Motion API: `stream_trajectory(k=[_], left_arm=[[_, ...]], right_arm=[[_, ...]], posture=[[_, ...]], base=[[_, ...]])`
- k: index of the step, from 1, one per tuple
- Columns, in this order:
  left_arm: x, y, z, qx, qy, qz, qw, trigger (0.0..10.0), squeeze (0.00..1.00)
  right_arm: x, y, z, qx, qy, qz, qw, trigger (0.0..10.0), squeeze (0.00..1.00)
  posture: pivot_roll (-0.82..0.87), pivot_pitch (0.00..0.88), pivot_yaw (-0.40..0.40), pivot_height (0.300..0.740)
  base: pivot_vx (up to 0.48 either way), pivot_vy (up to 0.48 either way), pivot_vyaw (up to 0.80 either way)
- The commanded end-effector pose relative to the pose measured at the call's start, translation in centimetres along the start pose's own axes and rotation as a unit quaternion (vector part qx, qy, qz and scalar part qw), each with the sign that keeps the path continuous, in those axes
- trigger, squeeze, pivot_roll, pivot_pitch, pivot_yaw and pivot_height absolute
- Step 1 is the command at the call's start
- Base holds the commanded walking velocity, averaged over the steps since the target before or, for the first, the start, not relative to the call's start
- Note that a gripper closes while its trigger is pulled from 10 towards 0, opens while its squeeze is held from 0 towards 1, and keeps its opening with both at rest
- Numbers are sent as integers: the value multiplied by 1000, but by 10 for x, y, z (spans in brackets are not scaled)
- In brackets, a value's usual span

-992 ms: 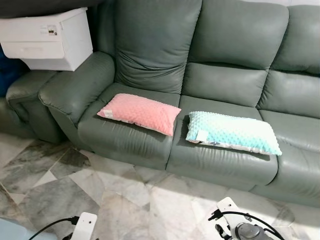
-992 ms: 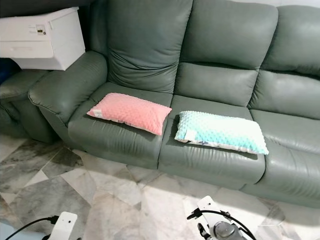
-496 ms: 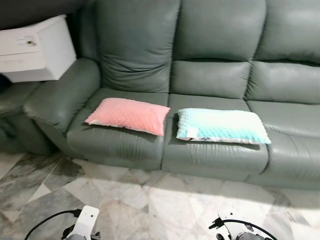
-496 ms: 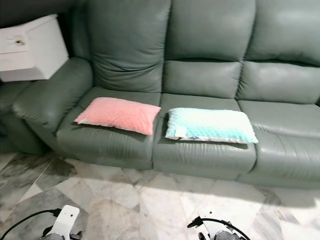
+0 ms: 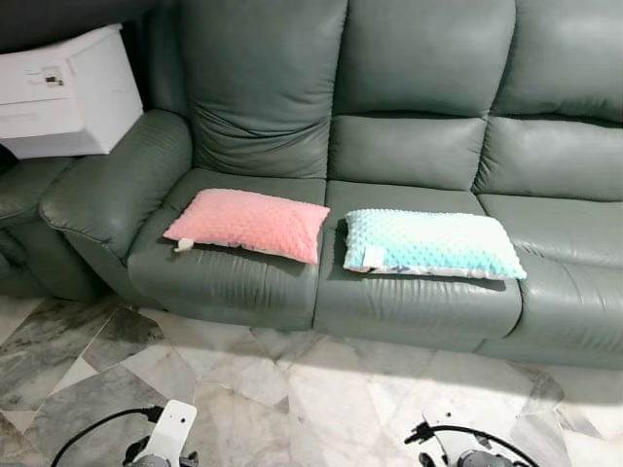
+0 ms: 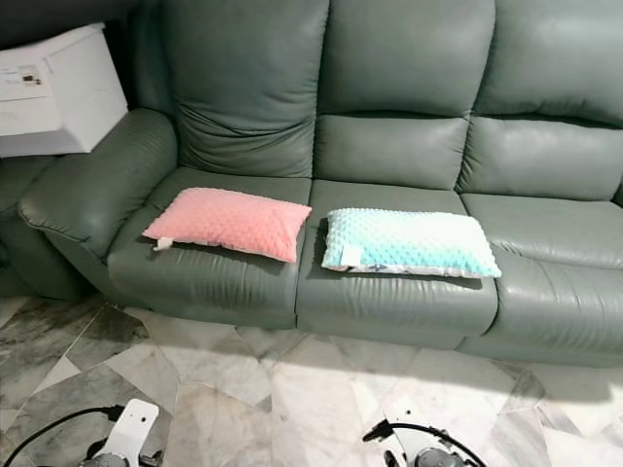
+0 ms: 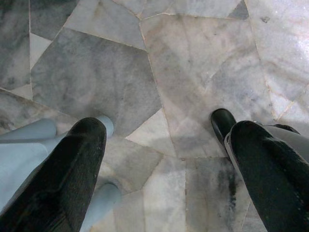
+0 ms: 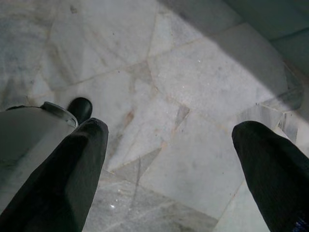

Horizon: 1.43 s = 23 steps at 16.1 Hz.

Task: Move the pillow to the sofa

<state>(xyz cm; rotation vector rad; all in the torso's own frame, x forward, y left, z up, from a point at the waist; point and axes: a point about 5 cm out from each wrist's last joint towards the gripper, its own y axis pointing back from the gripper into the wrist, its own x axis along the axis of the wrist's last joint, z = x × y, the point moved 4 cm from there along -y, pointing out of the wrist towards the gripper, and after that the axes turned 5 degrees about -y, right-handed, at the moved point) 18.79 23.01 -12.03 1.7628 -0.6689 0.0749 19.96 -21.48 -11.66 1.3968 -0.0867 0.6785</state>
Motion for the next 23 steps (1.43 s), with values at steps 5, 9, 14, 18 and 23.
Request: stream_trajectory(k=[5, 9, 14, 18, 23], left_arm=[[-3, 0, 0, -6, -11, -7, 1000, 10000, 0], [-3, 0, -1, -7, -9, -6, 1000, 10000, 0], [-2, 0, 0, -12, -11, -8, 1000, 10000, 0], [-3, 0, 0, -12, -11, -10, 1000, 10000, 0], [-3, 0, 0, -12, -11, -10, 1000, 10000, 0]], right_arm=[[1, 0, -2, 3, -5, 7, 1000, 10000, 0], [-2, 0, -2, 3, -5, -2, 1000, 10000, 0], [-4, 0, -3, 2, -3, -5, 1000, 10000, 0], [-5, 0, -3, 3, -2, -7, 1000, 10000, 0], [-5, 0, -3, 3, -2, -7, 1000, 10000, 0]], posture=[[-162, 0, 22, 740], [-162, 0, 26, 740], [-162, 0, 31, 740], [-161, 0, 30, 740], [-161, 0, 30, 740]], base=[[0, 0, 0], [0, 0, -377], [0, 0, -751], [0, 0, -756], [0, 0, -756]])
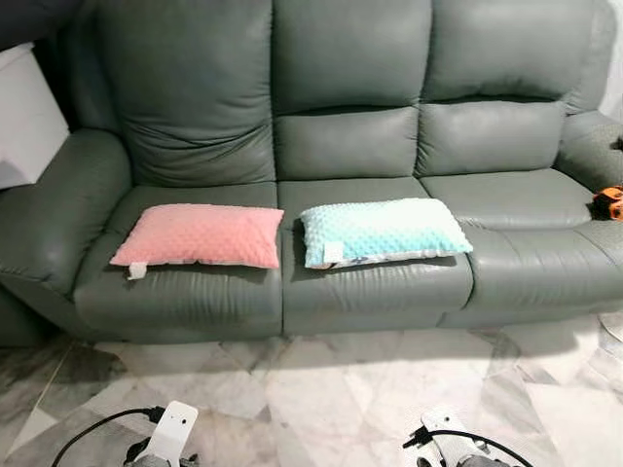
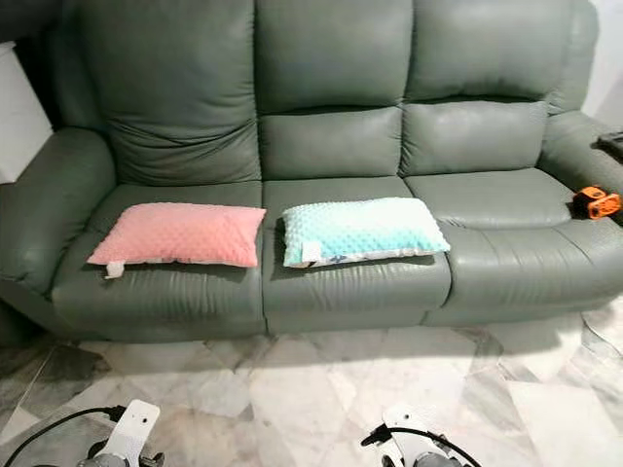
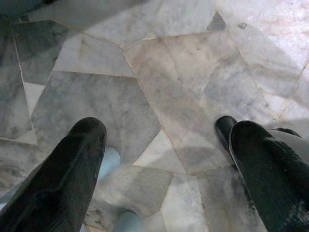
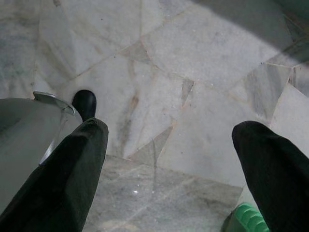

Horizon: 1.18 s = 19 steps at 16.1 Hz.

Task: Move the pillow to the sofa

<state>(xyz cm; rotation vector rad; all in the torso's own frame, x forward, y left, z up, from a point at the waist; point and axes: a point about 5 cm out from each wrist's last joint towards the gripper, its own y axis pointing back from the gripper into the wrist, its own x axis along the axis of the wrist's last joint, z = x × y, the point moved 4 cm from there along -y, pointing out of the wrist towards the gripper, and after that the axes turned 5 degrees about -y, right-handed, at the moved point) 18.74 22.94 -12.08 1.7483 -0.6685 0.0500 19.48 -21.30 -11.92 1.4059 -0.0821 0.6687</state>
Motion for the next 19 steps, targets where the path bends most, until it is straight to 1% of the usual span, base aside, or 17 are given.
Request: stream_trajectory(k=[1, 11, 12, 17, 19], left_arm=[[-2, 0, -1, -2, -4, -5, 1000, 10000, 0], [-1, 0, -2, -1, -4, -6, 1000, 10000, 0], [1, 0, -3, 0, -4, -5, 1000, 10000, 0], [3, 0, -3, 2, 7, 3, 1000, 10000, 0], [4, 0, -5, 9, 23, 12, 1000, 10000, 0]], right_arm=[[-1, 0, 0, -1, 1, -2, 1000, 10000, 0], [1, 0, -1, 1, 0, -1, 1000, 10000, 0], [4, -1, -3, 6, -9, 8, 1000, 10000, 0], [5, -1, -5, 9, -4, 9, 1000, 10000, 0], [5, -1, -5, 10, -3, 9, 1000, 10000, 0]], posture=[[-161, 0, 30, 740], [-155, 0, 34, 740], [-156, 0, 34, 740], [-160, 0, 32, 740], [-162, 0, 32, 740]], base=[[0, 0, -756], [0, 0, -756], [0, 0, 0], [0, 0, 0], [0, 0, 0]])
